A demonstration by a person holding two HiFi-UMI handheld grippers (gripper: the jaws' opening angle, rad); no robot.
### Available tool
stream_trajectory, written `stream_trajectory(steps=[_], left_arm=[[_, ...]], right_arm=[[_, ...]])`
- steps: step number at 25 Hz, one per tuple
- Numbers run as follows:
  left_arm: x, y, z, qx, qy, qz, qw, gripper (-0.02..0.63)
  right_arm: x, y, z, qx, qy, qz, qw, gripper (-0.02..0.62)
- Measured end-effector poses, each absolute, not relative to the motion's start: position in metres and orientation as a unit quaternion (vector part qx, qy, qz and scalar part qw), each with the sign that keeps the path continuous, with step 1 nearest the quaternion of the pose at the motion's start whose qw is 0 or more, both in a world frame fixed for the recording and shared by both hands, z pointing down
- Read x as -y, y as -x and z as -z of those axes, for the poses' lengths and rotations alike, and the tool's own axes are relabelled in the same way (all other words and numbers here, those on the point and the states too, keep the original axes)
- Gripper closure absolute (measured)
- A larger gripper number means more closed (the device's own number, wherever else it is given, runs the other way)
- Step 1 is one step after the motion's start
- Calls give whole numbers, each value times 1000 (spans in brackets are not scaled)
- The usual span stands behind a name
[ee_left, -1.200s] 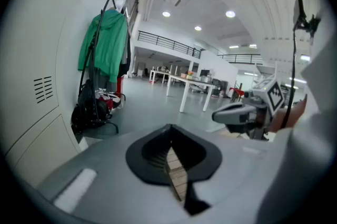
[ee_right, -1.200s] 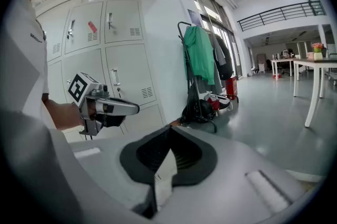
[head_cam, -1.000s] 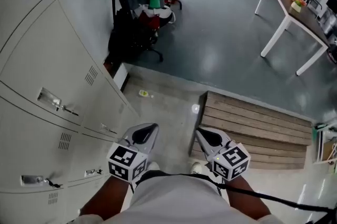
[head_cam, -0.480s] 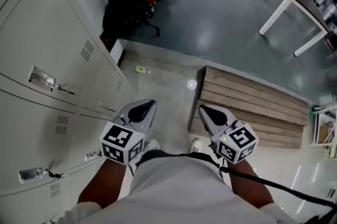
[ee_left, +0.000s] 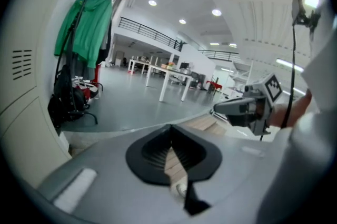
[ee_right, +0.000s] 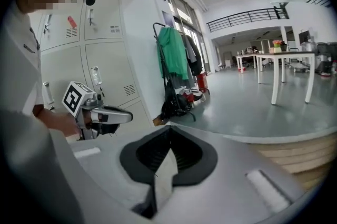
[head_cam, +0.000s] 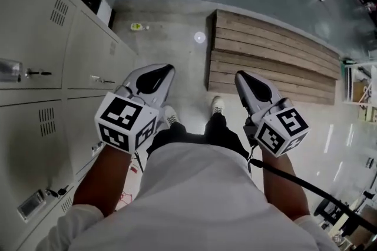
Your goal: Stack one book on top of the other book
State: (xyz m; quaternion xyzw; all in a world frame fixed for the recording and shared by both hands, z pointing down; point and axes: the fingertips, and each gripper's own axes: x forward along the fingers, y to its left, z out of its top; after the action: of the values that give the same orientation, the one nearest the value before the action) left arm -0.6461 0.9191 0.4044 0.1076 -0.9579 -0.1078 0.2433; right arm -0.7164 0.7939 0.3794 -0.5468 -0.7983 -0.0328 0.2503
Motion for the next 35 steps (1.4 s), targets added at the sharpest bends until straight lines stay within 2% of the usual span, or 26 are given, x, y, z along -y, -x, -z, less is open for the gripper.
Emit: stream_trajectory(steps=[5, 15, 24, 35], left_arm=[[-885, 650, -412, 945, -171, 99, 260, 601], [-800, 661, -403, 932, -238, 58, 265, 601], [-643, 639, -400, 914, -308, 38, 261, 601], [-473, 613, -424, 860, -420, -2, 291, 601]], right_arm=[[-743, 696, -394, 826, 488, 17, 283, 594], [-628, 672, -383, 874, 406, -19, 266, 594], [-473, 630, -392, 901, 346, -45, 259, 594], [-313, 571, -410, 933, 228, -101, 259, 594]])
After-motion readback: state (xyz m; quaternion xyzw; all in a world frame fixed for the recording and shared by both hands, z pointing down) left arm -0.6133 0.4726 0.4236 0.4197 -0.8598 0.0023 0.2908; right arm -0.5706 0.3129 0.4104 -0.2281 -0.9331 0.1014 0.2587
